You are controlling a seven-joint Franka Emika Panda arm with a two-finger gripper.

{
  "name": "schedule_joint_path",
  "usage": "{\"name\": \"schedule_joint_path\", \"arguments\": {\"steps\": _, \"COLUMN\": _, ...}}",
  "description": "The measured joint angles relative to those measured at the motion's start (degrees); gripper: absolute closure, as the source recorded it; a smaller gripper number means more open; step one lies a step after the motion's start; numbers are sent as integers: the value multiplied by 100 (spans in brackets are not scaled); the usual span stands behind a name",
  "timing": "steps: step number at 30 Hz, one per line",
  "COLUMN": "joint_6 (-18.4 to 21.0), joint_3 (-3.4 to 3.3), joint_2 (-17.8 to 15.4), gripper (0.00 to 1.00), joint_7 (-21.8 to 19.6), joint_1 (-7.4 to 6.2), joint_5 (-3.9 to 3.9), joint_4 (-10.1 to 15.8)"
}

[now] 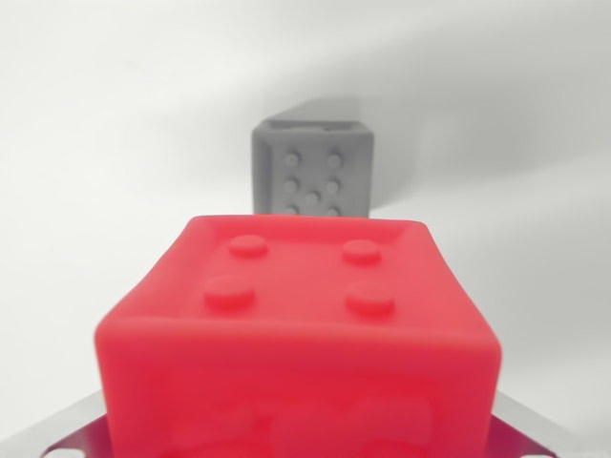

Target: Destack cube

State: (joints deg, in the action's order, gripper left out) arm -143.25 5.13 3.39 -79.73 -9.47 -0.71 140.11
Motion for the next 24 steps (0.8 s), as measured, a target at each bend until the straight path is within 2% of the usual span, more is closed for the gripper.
{"name": "schedule_joint_path", "arguments": {"steps": 24, "joint_6": -664, "joint_3": 101, "joint_2": 33, "gripper": 100, "joint_7": 82, "joint_1": -87, "joint_5": -1, "joint_4": 631}}
